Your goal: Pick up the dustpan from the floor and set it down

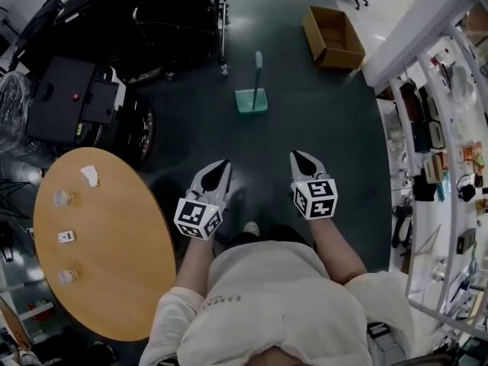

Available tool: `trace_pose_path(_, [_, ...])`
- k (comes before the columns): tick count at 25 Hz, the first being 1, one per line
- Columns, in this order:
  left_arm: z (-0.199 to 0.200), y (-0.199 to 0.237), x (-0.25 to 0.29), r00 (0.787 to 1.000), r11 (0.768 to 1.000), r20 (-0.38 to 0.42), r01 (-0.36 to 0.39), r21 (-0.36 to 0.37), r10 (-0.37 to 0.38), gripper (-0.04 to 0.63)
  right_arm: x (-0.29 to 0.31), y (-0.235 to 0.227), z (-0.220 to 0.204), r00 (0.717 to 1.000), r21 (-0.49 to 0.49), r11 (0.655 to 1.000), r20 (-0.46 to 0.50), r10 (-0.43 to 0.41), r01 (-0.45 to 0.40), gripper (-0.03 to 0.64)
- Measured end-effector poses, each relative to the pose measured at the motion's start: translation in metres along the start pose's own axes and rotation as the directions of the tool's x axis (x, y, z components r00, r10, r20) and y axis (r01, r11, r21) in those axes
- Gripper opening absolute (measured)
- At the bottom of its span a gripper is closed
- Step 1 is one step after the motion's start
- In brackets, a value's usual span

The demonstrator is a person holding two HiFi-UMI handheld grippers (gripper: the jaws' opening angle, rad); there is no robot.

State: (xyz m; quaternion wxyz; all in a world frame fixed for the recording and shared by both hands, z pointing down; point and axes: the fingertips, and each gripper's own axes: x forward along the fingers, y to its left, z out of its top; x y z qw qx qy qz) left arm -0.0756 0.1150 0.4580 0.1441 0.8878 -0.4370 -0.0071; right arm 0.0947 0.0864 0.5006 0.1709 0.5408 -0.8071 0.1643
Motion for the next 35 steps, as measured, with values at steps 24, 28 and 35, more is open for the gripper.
trace_pose_path(24, [0.002,-0.013,-0.023,1.0,1.0,0.017,0.001,0.015,-0.002,0.008,-0.031,0.023,0.005,0.998,-0.019,0.999,0.047,0.034,-0.033,-0.009])
trace_pose_path(28, [0.004,-0.008,-0.02,1.0,1.0,0.024,-0.006,0.009,0.006,0.008,-0.028,0.024,0.009,0.998,-0.03,0.999,0.045,0.037,-0.035,-0.009])
trace_pose_path(35, [0.005,-0.013,-0.015,1.0,1.0,0.022,0.002,0.012,-0.002,0.008,-0.027,0.021,0.018,0.997,-0.04,0.999,0.065,0.034,-0.031,-0.009])
